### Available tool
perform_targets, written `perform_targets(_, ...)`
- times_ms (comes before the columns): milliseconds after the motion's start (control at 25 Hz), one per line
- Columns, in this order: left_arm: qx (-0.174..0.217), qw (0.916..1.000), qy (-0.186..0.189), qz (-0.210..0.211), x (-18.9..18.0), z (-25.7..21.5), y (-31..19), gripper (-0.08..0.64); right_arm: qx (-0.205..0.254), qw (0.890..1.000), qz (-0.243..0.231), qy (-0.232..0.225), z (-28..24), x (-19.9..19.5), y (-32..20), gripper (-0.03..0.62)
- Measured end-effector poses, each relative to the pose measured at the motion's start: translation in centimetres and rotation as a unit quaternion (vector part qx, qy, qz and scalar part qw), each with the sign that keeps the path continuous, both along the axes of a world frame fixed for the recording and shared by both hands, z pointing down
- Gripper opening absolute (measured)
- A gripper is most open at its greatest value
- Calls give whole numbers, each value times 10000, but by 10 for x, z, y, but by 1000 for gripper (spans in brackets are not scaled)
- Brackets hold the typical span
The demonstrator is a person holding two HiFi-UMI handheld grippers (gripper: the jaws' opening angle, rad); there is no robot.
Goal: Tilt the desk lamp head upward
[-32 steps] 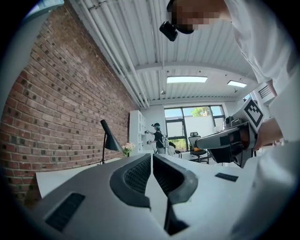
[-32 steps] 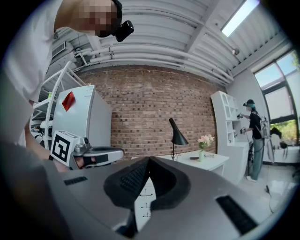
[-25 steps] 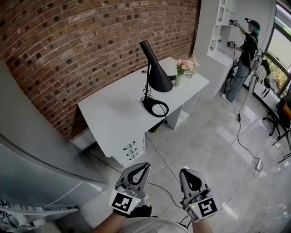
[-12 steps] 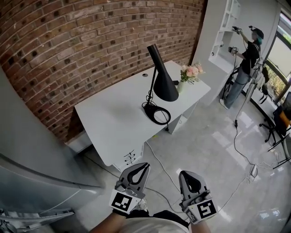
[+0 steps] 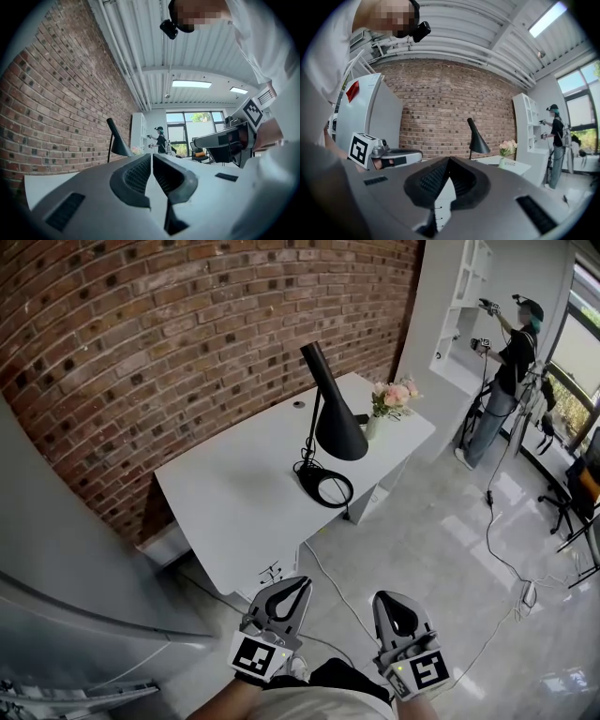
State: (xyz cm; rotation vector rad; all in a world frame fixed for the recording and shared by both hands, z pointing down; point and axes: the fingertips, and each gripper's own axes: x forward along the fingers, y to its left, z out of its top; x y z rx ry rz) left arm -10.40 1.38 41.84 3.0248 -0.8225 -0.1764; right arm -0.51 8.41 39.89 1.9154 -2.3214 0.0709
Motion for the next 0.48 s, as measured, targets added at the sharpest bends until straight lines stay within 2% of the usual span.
perform_targets(480, 98, 9999, -18, -140, 10, -2, -22, 20, 94, 9999, -129, -5, -4, 13, -30, 12)
